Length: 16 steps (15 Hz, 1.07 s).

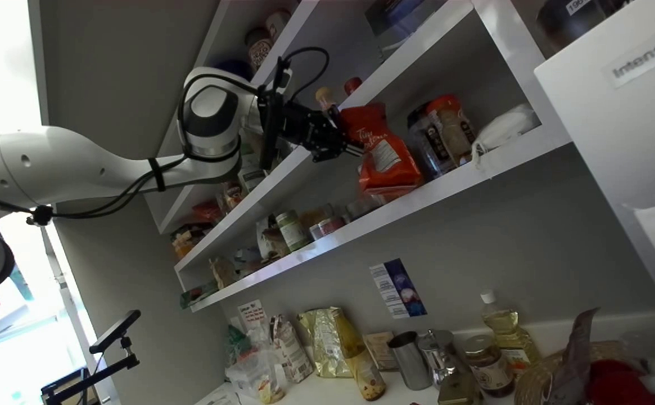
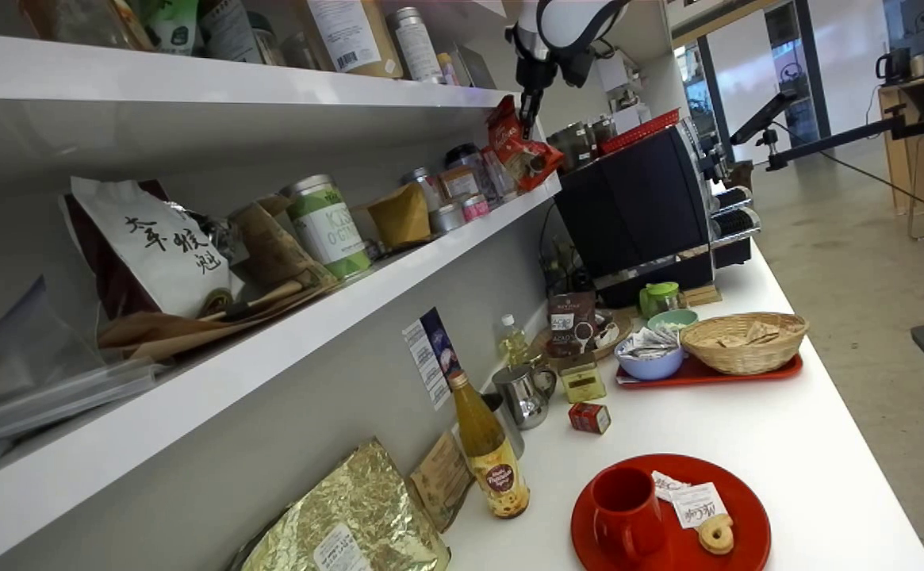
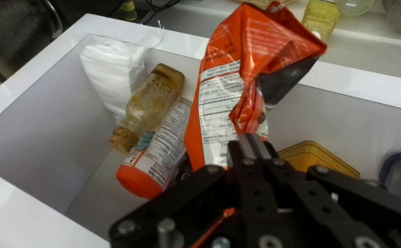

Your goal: Put the orange packet on the right side of the bottom shelf

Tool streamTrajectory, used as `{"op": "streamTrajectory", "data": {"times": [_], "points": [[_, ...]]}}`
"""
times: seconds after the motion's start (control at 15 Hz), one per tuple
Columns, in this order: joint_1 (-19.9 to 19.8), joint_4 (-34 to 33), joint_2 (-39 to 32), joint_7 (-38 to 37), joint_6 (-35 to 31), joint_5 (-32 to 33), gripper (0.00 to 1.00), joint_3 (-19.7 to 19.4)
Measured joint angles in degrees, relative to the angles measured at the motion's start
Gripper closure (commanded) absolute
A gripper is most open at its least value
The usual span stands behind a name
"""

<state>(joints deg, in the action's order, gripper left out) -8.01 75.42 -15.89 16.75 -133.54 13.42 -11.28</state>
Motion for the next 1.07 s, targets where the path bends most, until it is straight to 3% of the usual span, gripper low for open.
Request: {"op": "streamTrajectory", "data": {"times": [1.07], "points": [[0.2, -2.9, -3.2, -2.3, -0.1, 0.0, 1.0, 0.0]]}}
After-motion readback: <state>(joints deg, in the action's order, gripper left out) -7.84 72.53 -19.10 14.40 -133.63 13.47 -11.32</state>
